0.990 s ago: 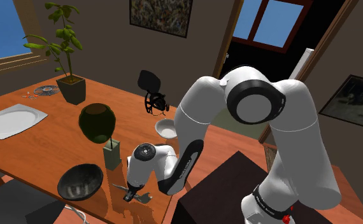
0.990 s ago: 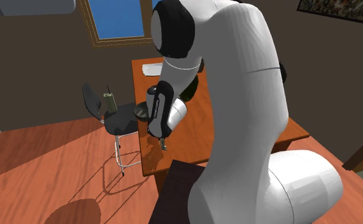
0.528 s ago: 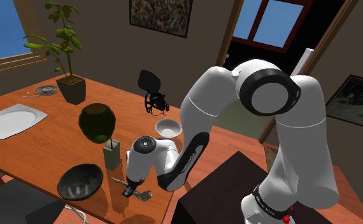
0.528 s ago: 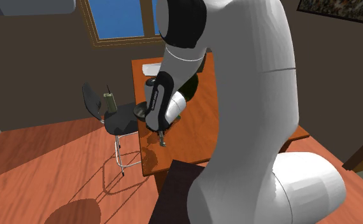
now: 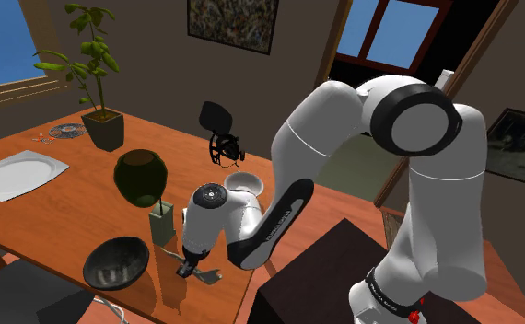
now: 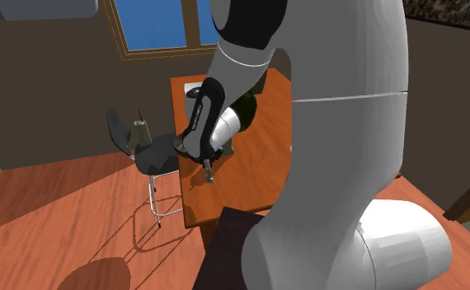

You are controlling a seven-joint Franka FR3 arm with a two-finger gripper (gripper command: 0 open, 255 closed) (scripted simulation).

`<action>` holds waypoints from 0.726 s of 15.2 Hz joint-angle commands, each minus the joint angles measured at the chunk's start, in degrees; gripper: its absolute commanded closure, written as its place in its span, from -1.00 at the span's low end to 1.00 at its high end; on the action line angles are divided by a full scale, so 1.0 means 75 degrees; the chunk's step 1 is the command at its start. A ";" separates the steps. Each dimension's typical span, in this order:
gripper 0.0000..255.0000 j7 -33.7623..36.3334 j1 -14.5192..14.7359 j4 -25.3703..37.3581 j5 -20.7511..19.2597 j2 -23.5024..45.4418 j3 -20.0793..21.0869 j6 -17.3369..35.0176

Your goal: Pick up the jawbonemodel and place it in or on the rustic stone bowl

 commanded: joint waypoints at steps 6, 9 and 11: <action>1.00 -0.0501 -0.0432 -0.0196 0.0571 -0.0700 0.0541 -0.0517; 1.00 -0.0728 -0.0594 -0.0251 0.0848 -0.0992 0.0756 -0.0747; 1.00 -0.0860 -0.0679 -0.0274 0.1013 -0.1158 0.0871 -0.0880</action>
